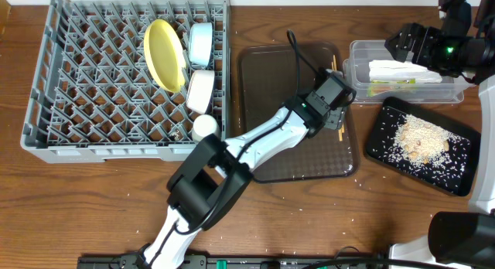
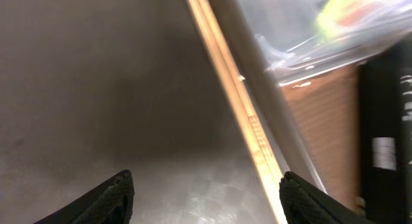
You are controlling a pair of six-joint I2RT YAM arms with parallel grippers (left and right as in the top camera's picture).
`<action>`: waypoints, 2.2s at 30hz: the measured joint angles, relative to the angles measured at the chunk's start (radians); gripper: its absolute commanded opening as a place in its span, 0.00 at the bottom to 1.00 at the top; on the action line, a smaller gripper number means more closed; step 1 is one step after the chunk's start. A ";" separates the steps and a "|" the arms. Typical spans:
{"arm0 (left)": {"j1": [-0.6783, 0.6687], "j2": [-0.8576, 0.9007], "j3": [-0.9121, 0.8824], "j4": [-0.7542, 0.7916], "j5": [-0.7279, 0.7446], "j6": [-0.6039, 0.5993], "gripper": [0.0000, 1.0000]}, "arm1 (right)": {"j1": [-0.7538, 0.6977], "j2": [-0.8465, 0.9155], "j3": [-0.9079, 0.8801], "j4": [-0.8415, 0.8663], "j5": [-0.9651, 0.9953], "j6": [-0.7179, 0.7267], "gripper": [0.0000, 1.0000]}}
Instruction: Sort waste into correct bins and load items into the dishwasher
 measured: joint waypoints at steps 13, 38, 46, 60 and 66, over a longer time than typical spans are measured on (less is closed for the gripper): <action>-0.032 0.066 0.000 0.167 -0.013 0.043 0.74 | 0.000 0.000 0.000 0.000 0.000 0.000 0.99; -0.061 0.172 0.028 0.177 -0.228 0.137 0.68 | 0.000 0.000 0.000 0.000 0.000 0.000 0.99; -0.050 0.153 0.044 0.048 -0.267 0.056 0.66 | 0.000 0.000 0.000 0.000 0.000 0.000 0.99; -0.007 0.053 0.011 -0.172 -0.171 0.013 0.62 | 0.000 0.000 0.000 0.000 0.000 0.000 0.99; -0.006 -0.038 0.010 -0.176 -0.163 0.128 0.62 | 0.000 0.000 0.000 0.000 0.000 0.000 0.99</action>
